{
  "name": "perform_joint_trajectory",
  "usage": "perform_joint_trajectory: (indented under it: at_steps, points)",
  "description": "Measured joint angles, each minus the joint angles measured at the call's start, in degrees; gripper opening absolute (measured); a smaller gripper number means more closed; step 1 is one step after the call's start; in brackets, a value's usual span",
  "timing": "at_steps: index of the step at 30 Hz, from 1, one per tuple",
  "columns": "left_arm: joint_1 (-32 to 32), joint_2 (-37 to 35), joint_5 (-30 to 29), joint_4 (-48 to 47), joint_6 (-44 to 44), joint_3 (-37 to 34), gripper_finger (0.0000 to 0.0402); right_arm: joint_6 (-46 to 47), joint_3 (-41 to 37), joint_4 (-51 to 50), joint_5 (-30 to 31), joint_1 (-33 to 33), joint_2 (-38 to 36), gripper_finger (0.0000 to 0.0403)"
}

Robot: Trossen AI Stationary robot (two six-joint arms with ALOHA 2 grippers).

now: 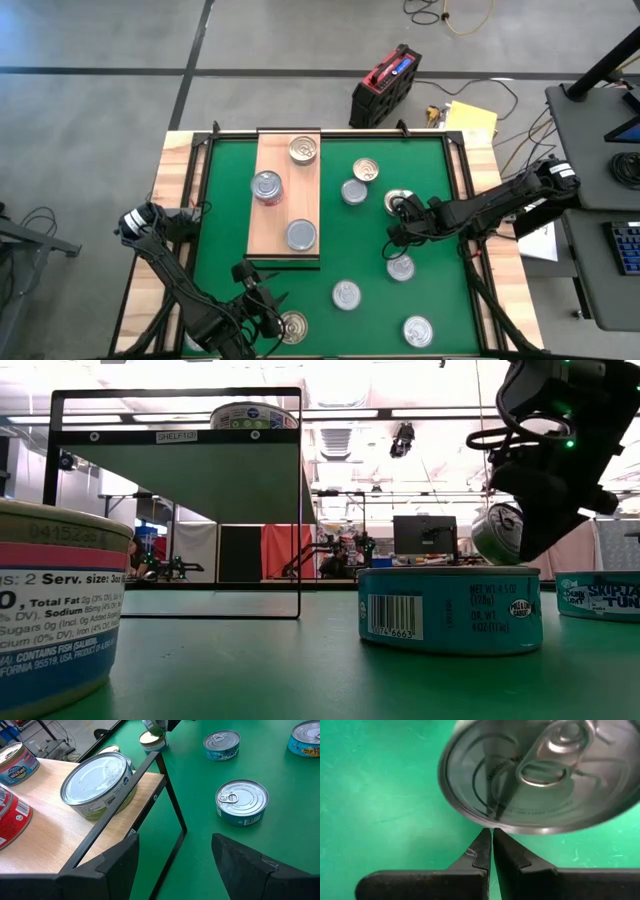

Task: Stack canned seafood by type on shelf
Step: Put the green tuna can on the shelf

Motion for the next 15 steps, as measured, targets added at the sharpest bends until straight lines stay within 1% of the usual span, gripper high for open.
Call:
perform_joint_trajectory:
  at_steps: [15]
  points:
    - [0.0,0.0,0.0,0.0,0.0,0.0,0.0233,0.0,0.2,0.2,-0.3,0.6,0.0,0.0009]
